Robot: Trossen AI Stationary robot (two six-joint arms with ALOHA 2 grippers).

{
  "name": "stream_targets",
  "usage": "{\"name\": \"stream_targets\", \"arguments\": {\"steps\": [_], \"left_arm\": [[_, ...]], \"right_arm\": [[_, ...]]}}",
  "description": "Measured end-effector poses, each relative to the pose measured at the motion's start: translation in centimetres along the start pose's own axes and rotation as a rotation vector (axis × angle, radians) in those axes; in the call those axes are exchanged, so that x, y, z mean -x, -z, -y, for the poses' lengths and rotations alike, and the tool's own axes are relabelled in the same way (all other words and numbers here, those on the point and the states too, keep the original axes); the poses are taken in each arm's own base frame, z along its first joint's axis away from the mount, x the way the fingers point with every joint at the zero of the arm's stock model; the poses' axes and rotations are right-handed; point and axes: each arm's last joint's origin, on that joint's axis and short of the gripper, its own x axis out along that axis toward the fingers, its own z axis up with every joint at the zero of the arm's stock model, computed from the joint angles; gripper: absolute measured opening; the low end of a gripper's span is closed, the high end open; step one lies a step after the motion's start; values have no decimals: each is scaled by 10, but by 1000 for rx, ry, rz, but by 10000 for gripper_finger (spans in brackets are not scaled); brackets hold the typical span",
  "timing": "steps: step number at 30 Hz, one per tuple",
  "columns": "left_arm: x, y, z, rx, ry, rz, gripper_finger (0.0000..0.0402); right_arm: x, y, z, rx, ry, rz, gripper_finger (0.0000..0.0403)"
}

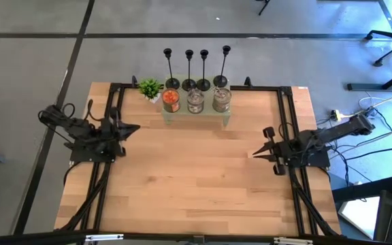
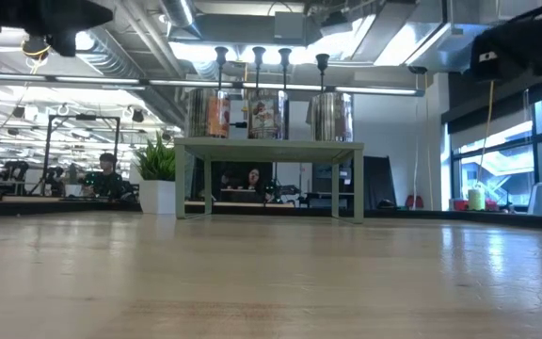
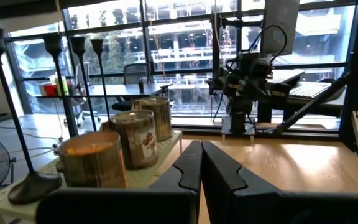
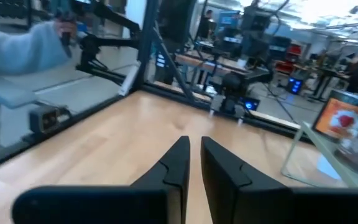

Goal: Pick & Place candle stick holders
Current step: Return to Home Position

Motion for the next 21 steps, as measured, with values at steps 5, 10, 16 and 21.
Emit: {"name": "stream_targets", "arguments": {"steps": [5, 10, 16, 21], "left_arm": [[-1, 19, 3, -25, 0, -10, 3], [-1, 30, 3, -33, -41, -19, 5], [-1, 41, 3, -42, -64, -42, 5], [-2, 48, 6, -35, -26, -56, 6]], "right_arm": [[-1, 13, 5, 15, 60, -40, 43], [-1, 16, 13, 11, 131, -61, 43], [-1, 21, 14, -13, 73, -91, 43], [-1, 22, 15, -19, 50, -96, 43]]}}
